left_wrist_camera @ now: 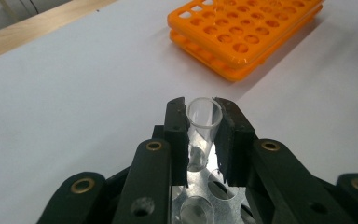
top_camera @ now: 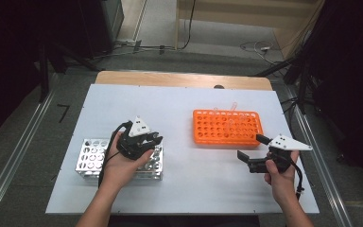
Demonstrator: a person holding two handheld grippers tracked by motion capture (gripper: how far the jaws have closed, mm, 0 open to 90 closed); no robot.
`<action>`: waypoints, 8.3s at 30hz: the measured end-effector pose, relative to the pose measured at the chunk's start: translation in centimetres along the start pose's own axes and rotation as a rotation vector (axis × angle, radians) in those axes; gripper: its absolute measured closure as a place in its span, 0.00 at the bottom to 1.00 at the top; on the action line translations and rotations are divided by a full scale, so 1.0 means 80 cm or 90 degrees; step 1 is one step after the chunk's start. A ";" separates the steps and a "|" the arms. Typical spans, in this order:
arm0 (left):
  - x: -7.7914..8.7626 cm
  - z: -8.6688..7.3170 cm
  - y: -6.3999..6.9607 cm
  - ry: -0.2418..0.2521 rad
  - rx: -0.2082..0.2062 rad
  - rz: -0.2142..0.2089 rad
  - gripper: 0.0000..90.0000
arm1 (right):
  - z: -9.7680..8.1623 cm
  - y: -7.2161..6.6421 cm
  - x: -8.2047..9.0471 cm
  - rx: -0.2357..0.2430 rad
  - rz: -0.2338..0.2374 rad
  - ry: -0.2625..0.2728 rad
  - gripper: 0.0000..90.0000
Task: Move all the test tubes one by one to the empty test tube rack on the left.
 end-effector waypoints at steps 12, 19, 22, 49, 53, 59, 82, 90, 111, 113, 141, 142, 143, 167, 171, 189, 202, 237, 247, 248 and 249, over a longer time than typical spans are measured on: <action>-0.008 -0.008 -0.001 -0.003 0.034 -0.015 0.76 | -0.002 0.002 -0.003 0.001 -0.005 -0.005 0.00; 0.004 0.001 -0.002 0.046 0.068 -0.021 0.47 | -0.002 0.002 -0.006 0.002 -0.002 -0.010 0.00; 0.011 0.004 -0.002 0.073 0.089 -0.036 0.33 | -0.002 0.001 -0.007 0.004 0.002 -0.010 0.00; 0.046 -0.001 0.015 0.145 0.106 -0.094 0.00 | 0.022 0.060 -0.035 -0.072 -0.077 0.000 0.30; 0.046 -0.003 0.014 0.143 0.111 -0.094 0.00 | 0.019 0.077 -0.051 -0.087 -0.093 -0.029 0.45; 0.046 -0.004 0.014 0.142 0.111 -0.096 0.00 | 0.016 0.090 -0.069 -0.087 -0.103 -0.057 0.60; 0.050 -0.006 0.012 0.142 0.111 -0.095 0.00 | 0.009 0.099 -0.099 -0.075 -0.149 -0.060 0.82; 0.051 -0.005 0.011 0.144 0.112 -0.092 0.00 | 0.019 0.096 -0.089 -0.063 -0.149 -0.034 0.82; 0.051 -0.003 0.014 0.145 0.109 -0.092 0.00 | 0.044 0.064 -0.030 -0.053 -0.121 -0.001 0.82; 0.051 -0.003 0.015 0.146 0.107 -0.093 0.00 | 0.044 0.058 -0.026 -0.048 -0.118 -0.003 0.82; 0.050 0.008 0.036 0.157 0.088 -0.108 0.01 | 0.031 -0.074 -0.057 0.038 0.044 -0.048 0.82; 0.050 0.009 0.038 0.157 0.084 -0.111 0.03 | 0.031 -0.080 -0.059 0.041 0.049 -0.050 0.82; 0.049 0.010 0.041 0.158 0.084 -0.113 0.05 | 0.031 -0.084 -0.061 0.045 0.054 -0.051 0.82; 0.039 0.025 0.093 0.163 0.041 -0.156 0.49 | 0.022 -0.164 -0.098 0.109 0.128 -0.092 0.82; 0.037 0.027 0.103 0.168 0.030 -0.166 0.55 | 0.023 -0.176 -0.101 0.118 0.141 -0.092 0.82; 0.033 0.030 0.125 0.177 -0.003 -0.176 0.76 | 0.025 -0.204 -0.101 0.137 0.179 -0.096 0.82; 0.034 0.031 0.124 0.188 -0.021 -0.154 0.84 | 0.027 -0.207 -0.099 0.131 0.189 -0.096 0.82; 0.061 0.046 0.071 0.228 0.016 -0.101 0.85 | 0.037 -0.190 -0.086 0.091 0.250 -0.049 0.00; 0.074 0.047 0.037 0.242 0.040 -0.067 0.85 | 0.036 -0.170 -0.081 0.076 0.233 -0.042 0.00; 0.075 0.046 0.033 0.242 0.041 -0.063 0.85 | 0.036 -0.168 -0.080 0.075 0.230 -0.042 0.00; 0.076 0.046 0.029 0.245 0.044 -0.059 0.85 | 0.036 -0.166 -0.079 0.075 0.228 -0.040 0.00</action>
Point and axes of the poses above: each handheld gripper's, and its own axes: x roughly backward along the jaws, z roughly out of its top, y roughly to its right, the point moved 9 cm from there along -x, roughly forward along the jaws, and after that the axes turned 6 degrees about z, right-handed, at the moved point
